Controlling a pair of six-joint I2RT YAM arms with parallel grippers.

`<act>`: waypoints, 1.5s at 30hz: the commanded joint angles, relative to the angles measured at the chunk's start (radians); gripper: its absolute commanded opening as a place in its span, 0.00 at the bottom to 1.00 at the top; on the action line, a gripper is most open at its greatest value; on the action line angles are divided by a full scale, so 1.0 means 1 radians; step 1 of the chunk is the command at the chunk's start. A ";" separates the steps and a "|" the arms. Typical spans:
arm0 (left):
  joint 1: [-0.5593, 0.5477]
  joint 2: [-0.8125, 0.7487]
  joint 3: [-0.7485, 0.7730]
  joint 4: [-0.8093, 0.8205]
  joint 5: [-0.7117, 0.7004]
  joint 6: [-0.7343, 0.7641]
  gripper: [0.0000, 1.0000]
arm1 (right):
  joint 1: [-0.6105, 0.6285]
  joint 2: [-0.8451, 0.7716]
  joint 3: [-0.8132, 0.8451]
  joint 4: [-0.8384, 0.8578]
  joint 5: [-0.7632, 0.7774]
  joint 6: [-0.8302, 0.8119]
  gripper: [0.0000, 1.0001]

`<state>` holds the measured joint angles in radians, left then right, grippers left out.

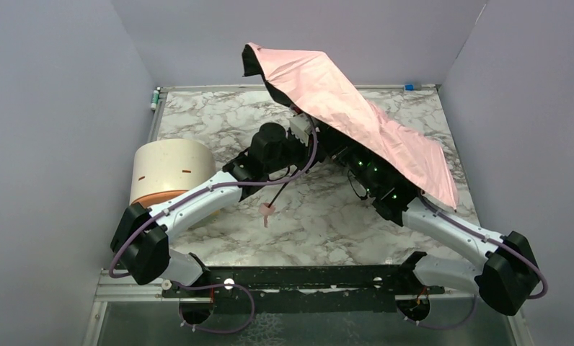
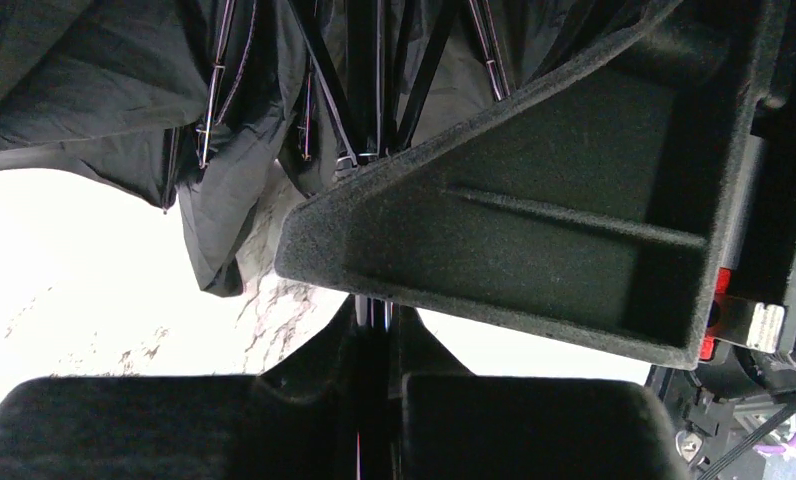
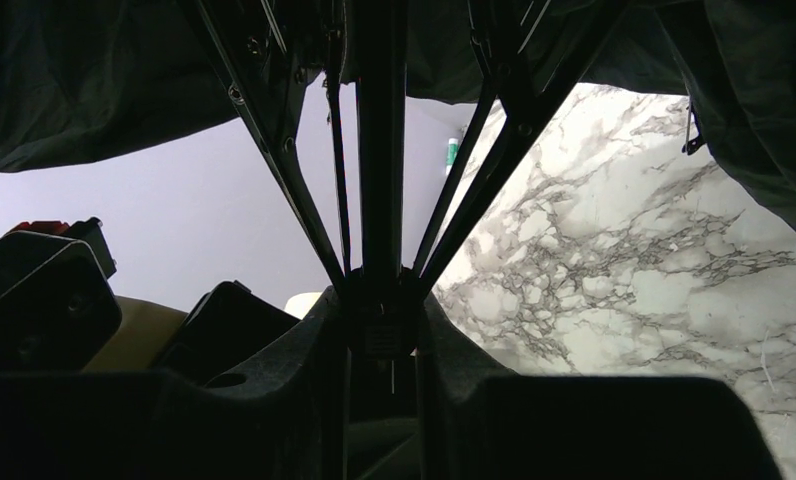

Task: Put away the umbrella

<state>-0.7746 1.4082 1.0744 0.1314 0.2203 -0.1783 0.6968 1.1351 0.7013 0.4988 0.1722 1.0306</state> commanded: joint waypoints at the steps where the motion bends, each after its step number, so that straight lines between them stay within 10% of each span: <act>1: 0.008 -0.049 0.028 0.165 -0.016 0.035 0.00 | 0.017 -0.061 -0.001 -0.101 0.077 -0.001 0.01; 8: 0.008 -0.043 0.029 0.166 0.011 0.038 0.50 | -0.071 -0.102 0.148 -0.160 0.178 -0.140 0.01; 17: 0.000 -0.016 0.042 0.157 0.064 0.039 0.61 | -0.180 -0.083 0.331 -0.190 0.163 -0.280 0.01; 22: -0.008 -0.012 0.045 0.153 0.082 0.047 0.54 | -0.191 -0.071 0.384 -0.210 0.141 -0.322 0.01; 32: -0.012 -0.012 0.053 0.146 0.082 0.048 0.00 | -0.193 -0.045 0.385 -0.265 -0.045 -0.323 0.00; 45: -0.012 -0.014 0.045 0.146 0.051 0.051 0.00 | -0.007 -0.057 0.053 -0.172 -0.086 -0.056 0.01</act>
<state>-0.7849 1.3994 1.0882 0.1871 0.2718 -0.1497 0.6582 1.0878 0.8066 0.3061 0.1303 0.9062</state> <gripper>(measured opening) 0.048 0.273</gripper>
